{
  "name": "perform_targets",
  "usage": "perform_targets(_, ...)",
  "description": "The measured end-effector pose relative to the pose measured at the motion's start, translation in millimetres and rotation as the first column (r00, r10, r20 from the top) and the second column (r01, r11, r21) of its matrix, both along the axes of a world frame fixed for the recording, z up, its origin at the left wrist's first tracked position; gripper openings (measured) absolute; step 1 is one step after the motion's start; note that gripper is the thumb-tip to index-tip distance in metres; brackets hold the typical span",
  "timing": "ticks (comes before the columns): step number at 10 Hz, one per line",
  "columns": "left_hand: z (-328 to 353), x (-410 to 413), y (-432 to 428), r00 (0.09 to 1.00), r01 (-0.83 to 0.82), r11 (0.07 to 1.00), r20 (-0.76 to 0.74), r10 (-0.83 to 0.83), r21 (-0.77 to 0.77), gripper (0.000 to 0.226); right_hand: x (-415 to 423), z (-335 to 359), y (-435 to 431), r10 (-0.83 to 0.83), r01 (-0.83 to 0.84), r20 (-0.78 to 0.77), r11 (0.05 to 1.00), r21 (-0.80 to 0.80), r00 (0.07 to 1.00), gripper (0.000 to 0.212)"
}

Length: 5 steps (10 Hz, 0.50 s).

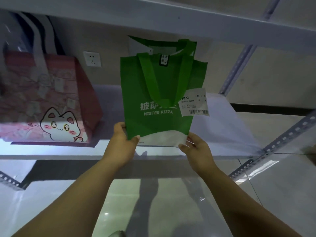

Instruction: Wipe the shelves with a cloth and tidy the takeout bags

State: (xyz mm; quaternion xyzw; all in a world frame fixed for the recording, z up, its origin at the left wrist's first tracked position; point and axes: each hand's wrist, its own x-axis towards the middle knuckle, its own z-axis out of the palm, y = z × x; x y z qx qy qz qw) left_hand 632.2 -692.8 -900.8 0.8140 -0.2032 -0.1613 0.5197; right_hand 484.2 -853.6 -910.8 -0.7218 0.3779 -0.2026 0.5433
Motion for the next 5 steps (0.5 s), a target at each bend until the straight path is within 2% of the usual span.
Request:
perform_targets(2,1,2,15,1.0,-0.027,1.0,-0.009,0.027,0.005,0.042,6,-2,8,0.042,-0.042,-0.006,0.999,0.014,0.999,0.047)
perform_targets(3,-2,2,16,1.0,-0.014,1.0,-0.008,0.014,0.026,0.046,2,-3,6,0.042,-0.044,-0.043,0.999,-0.032,0.998,0.048)
perform_targets(4,5,-5,19,0.999,-0.039,0.994,0.004,0.039,0.1,0.054,-9,-1,7,-0.008,0.005,-0.046,0.998,-0.061,0.999,0.048)
perform_targets(5,9,-12,21,0.998,-0.057,0.976,0.011,0.056,0.212,0.064,-17,3,4,-0.068,0.065,-0.033,0.993,-0.102,0.997,0.035)
